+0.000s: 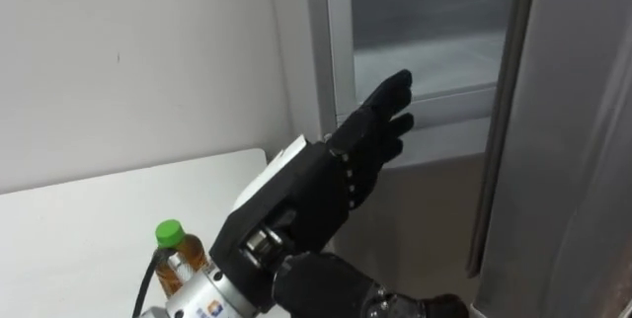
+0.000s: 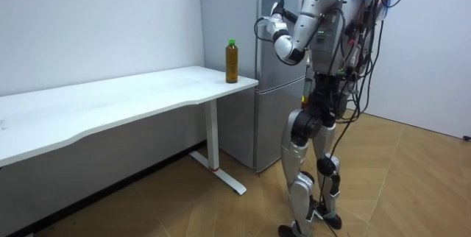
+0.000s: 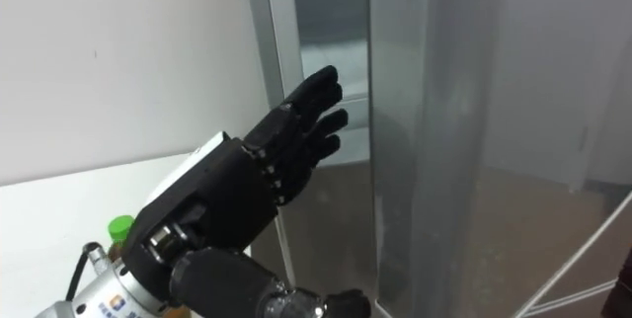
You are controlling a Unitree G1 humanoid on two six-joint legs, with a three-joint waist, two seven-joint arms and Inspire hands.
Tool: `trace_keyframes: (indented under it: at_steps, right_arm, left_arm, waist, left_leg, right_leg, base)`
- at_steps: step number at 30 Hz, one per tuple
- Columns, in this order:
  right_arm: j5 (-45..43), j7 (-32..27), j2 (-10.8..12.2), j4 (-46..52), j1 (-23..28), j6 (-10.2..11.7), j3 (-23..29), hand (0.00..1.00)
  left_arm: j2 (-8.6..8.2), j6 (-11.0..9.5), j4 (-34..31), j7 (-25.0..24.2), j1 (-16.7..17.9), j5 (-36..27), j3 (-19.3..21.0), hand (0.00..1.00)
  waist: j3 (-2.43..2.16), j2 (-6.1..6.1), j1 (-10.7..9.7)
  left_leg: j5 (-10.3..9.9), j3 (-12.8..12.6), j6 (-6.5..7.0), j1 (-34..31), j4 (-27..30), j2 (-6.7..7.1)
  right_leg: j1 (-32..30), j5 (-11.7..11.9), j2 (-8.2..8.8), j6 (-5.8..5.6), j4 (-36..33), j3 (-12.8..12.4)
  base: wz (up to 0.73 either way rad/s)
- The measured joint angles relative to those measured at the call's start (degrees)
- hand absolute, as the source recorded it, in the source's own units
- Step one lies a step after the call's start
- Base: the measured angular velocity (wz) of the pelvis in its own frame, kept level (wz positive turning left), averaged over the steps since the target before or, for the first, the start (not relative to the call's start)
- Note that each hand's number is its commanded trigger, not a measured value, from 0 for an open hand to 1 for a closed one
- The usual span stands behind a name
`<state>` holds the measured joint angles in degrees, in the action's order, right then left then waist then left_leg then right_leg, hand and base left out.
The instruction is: Put the bottle in the upper fridge
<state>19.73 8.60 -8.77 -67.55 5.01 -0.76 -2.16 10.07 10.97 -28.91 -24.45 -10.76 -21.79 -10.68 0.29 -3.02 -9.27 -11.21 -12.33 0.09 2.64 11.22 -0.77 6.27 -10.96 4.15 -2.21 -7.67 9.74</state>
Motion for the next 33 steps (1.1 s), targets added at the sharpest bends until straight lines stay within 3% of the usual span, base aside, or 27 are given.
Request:
trace_keyframes:
  at_steps: [7,12,21,26,29,33]
  right_arm:
    - [-0.9,0.4,0.0,0.2,-1.0,0.0,-0.1,0.00]
    - [-1.4,0.3,-0.1,0.2,-1.3,0.1,-0.7,0.00]
    - [-2.7,0.3,-0.8,-0.1,-2.4,0.1,-1.6,0.00]
    - [-2.7,0.8,-0.9,-0.1,-2.5,0.0,-1.7,0.00]
    - [-2.6,0.8,-0.9,-0.1,-2.7,0.0,-2.1,0.00]
    - [-2.4,-0.3,-0.9,-0.1,-2.9,0.0,-3.5,0.00]
  left_arm:
    - [1.02,0.0,-1.1,-2.6,0.0,0.0,-4.1,0.00]
    - [0.34,0.2,-1.6,-3.8,-1.7,0.1,-5.4,0.00]
    - [0.06,0.2,-1.5,-3.7,-5.8,0.2,-8.9,0.00]
    - [-1.26,0.2,-1.5,-4.5,-7.2,0.1,-10.0,0.00]
    - [-2.88,0.2,-1.4,-5.0,-8.0,0.0,-10.1,0.00]
    - [-2.98,0.2,-1.2,-5.0,-9.6,0.0,-12.8,0.00]
  waist:
    - [-0.28,-0.55,-3.1]
    - [-0.58,-1.11,-3.2]
    - [-0.14,-1.52,-3.2]
    - [-0.03,-1.72,-3.2]
    - [0.08,-1.57,-3.3]
    - [0.37,-1.17,-3.6]
  left_leg:
    - [0.0,-0.3,-0.02,-0.3,0.0,-0.26]
    - [0.0,-0.4,-0.03,-0.6,0.2,-0.54]
    - [0.0,-0.3,0.00,-0.4,0.1,-0.49]
    - [0.0,-1.2,-0.01,-0.1,0.0,-0.57]
    - [0.0,-1.5,-0.01,0.0,0.0,-0.51]
    - [0.0,-1.9,-0.02,0.1,0.0,-0.54]
  right_leg:
    - [-0.4,0.1,-0.17,0.09,-0.2,-0.1]
    - [-0.5,0.2,-0.37,0.29,-0.3,0.1]
    - [-0.6,0.2,-0.39,0.32,-0.4,-0.5]
    - [-0.6,0.2,-0.52,0.31,-0.1,-1.7]
    - [-0.6,0.2,-0.42,0.31,0.0,-1.7]
    - [-0.7,0.2,-0.36,0.31,0.0,-1.7]
  base:
    - [-0.02]
    - [0.02]
    - [0.00]
    - [-0.11]
    - [-0.07]
    - [-0.01]
